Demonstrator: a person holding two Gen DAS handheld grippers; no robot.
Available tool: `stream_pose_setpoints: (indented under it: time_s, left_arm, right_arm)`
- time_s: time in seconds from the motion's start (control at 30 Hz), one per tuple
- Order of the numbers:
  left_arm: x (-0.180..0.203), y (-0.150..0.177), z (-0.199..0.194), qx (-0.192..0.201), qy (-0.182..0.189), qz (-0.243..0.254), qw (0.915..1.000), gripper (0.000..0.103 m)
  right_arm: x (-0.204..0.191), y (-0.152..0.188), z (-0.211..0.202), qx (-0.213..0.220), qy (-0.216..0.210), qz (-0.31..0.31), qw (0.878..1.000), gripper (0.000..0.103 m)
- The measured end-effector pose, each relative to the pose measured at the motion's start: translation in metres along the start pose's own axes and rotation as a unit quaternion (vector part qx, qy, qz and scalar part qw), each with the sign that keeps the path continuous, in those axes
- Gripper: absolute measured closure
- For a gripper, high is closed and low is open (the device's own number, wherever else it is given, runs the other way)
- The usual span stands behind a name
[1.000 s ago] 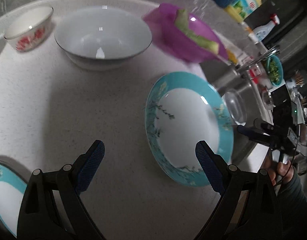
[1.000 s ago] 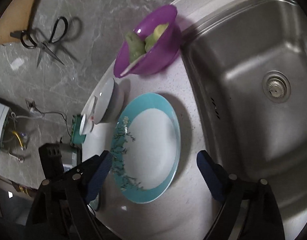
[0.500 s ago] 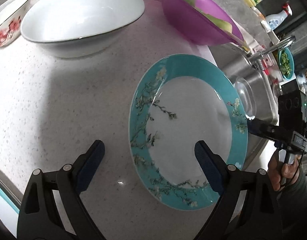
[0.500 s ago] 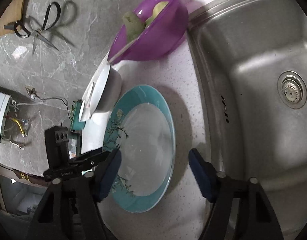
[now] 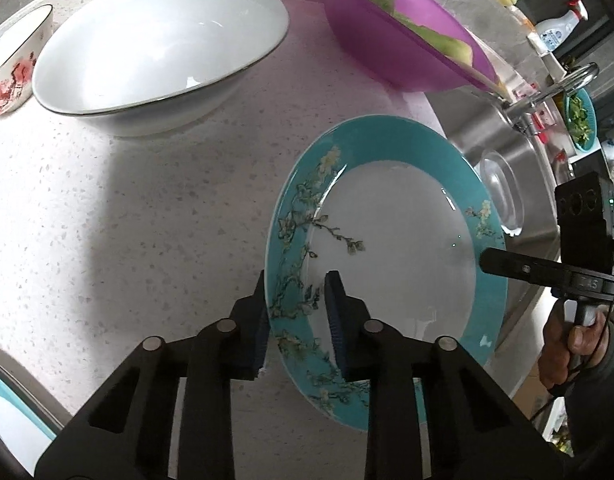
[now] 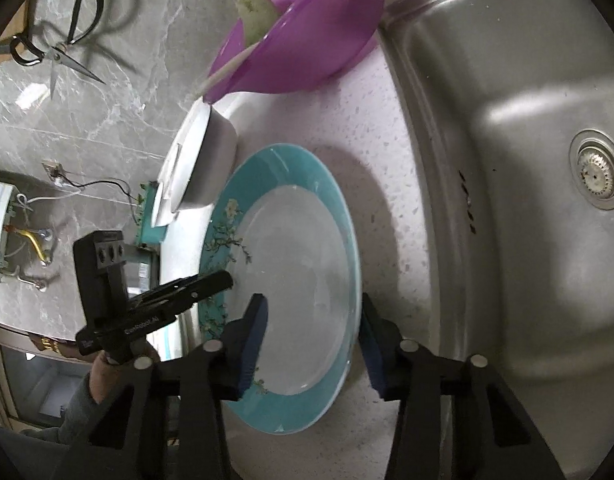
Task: Organize plates and bowls
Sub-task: 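Close both grippers on the rim of the second teal plate, then carry the teal plate on edge over the stack and lower it flat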
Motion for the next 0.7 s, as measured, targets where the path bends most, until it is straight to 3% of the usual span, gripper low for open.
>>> stream_pose_setpoints:
  time_s: [0.03, 0.5, 0.7]
  left_arm:
    - [-0.001, 0.000, 0.000, 0.001, -0.001, -0.003, 1.0000, 0.084]
    - [-0.007, 0.009, -0.005, 0.003, -0.001, -0.018, 0.9998, 0.088]
    - [-0.012, 0.013, -0.026, 0.014, 0.007, -0.028, 0.9995, 0.088]
  right_arm:
    - [0.006, 0.000, 0.000, -0.003, 0.017, 0.009, 1.000, 0.095]
    - [0.007, -0.002, 0.001, -0.007, 0.040, 0.037, 0.999, 0.095]
    - [-0.007, 0.001, -0.002, -0.008, 0.036, 0.036, 0.999, 0.093]
Point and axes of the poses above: each gripper's, at about its wrist camera, not at the fingertips, and z roughly the way its jaws point, x to its right, y to its underside, the point moved 5 cm from there along z, roughly the way its jaws point, and after that the axes turned 2 degrees about -z, right-handed, at the moved point
